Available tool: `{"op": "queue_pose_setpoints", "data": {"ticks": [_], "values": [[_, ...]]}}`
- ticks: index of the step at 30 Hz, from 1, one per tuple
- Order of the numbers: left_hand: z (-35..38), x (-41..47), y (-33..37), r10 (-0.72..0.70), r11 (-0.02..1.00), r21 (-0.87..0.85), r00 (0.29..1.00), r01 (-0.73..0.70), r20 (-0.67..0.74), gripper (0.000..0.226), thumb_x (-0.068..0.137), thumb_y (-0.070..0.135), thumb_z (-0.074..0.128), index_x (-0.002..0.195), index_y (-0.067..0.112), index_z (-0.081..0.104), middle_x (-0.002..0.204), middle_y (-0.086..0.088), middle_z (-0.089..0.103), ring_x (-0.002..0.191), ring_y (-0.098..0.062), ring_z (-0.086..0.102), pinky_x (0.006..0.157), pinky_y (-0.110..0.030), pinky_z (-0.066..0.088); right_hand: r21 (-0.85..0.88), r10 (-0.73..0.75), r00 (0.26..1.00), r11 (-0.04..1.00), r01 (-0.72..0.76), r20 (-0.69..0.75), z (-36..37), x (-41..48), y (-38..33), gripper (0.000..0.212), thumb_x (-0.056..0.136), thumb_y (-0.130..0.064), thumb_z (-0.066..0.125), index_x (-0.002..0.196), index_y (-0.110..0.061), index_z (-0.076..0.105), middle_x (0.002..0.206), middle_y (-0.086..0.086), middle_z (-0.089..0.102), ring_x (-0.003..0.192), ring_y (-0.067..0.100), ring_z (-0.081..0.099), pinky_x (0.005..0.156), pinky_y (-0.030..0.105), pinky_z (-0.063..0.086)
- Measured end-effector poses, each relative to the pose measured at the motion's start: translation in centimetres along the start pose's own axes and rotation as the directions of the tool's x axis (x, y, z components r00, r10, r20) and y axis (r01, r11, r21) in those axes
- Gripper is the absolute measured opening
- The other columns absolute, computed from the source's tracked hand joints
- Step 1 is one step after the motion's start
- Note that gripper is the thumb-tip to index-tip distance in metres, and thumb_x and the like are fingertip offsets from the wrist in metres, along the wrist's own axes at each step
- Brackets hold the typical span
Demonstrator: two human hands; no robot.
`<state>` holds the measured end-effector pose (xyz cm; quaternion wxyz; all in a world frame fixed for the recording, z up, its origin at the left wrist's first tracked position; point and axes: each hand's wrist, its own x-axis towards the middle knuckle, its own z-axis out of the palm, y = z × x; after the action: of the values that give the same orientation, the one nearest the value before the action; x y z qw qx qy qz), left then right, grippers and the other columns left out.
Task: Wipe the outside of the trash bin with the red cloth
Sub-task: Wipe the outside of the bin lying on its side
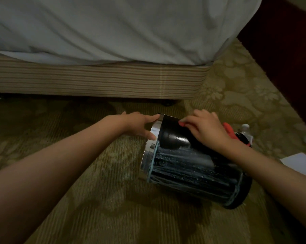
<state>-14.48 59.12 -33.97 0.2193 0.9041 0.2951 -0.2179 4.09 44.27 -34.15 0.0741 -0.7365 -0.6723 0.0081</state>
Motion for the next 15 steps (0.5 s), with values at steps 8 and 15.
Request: {"op": "queue_pose_setpoints", "data": {"ticks": [8, 15], "values": [[0.7, 0.9, -0.7, 0.019, 1.000, 0.025, 0.999, -0.018, -0.028, 0.085, 0.081, 0.058, 0.053, 0.143, 0.046, -0.003, 0.155, 0.002, 0.018, 0.144, -0.026, 0.002, 0.110, -0.059, 0.000, 0.020, -0.358, 0.934, 0.934, 0.357, 0.025, 0.6, -3.4, -0.9, 0.026, 0.087, -0.023, 0.059, 0.111, -0.029, 0.065, 0.089, -0.007, 0.055, 0.082, 0.013, 0.048, 0.067, 0.029, 0.029], [0.6, 1.6, -1.2, -0.005, 1.000, 0.008, 1.000, 0.005, -0.031, 0.087, 0.076, 0.064, 0.056, 0.141, 0.051, -0.001, 0.156, 0.005, 0.016, 0.144, -0.025, 0.001, 0.110, -0.059, -0.002, 0.026, -0.183, 0.978, 0.982, 0.187, -0.095, 1.0, -2.4, -1.2, 0.022, 0.088, -0.022, 0.056, 0.107, -0.026, 0.067, 0.086, -0.005, 0.053, 0.081, 0.018, 0.049, 0.067, 0.029, 0.027]]}}
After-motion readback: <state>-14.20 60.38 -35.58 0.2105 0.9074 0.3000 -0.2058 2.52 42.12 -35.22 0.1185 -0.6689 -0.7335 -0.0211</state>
